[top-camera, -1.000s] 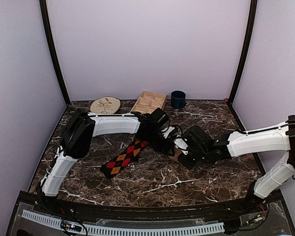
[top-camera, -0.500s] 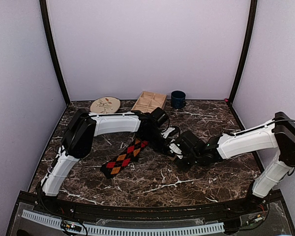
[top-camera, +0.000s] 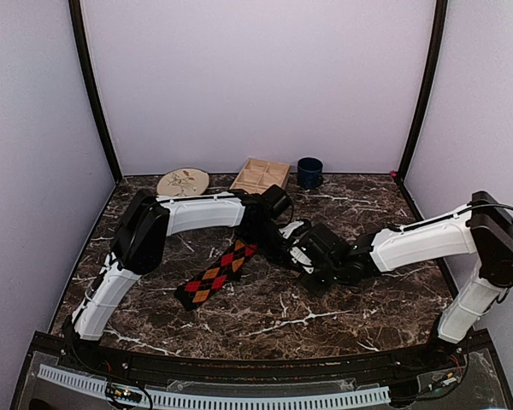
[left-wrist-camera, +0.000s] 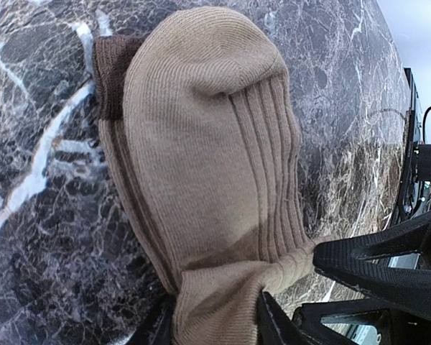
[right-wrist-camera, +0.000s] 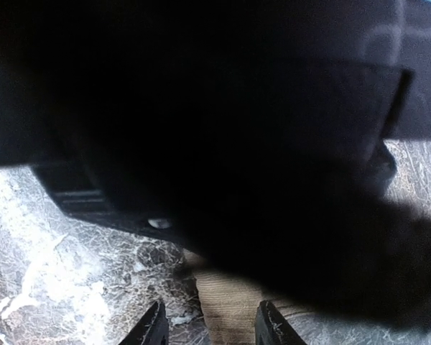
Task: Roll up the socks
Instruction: Roll the sock at the center of the board.
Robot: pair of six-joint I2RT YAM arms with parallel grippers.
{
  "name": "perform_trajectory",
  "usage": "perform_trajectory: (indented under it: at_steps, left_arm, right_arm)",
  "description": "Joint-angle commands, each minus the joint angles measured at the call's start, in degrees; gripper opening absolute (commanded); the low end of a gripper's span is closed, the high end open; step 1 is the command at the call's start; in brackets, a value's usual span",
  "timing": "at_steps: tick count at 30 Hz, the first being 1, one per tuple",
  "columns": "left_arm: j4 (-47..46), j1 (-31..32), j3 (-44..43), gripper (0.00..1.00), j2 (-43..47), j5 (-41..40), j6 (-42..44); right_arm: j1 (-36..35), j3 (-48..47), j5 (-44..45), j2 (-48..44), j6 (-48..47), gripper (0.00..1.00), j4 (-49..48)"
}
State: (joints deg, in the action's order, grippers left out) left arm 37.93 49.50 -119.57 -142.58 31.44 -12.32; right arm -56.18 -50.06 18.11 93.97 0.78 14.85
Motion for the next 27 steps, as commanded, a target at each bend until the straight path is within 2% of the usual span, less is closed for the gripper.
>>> perform_trajectory:
  at_steps: [1,21,27]
  left_arm:
    - [7.1,0.4,1.3,0.39,-4.2,-2.6,0.0]
    - [7.8,-1.1,1.4,0.36,-4.9,0.1,1.7]
    - [7.8,-1.7,1.5,0.35,-5.1,0.4,1.8]
  right_arm:
    - [-0.7,-0.9,-1.2,1.9,0.5,0.42,5.1]
    - [0.1,-3.8,2.1,9.5,1.9,0.42,10.7]
    - [0.5,-2.5,2.6,8.4,3.5,0.42,10.4]
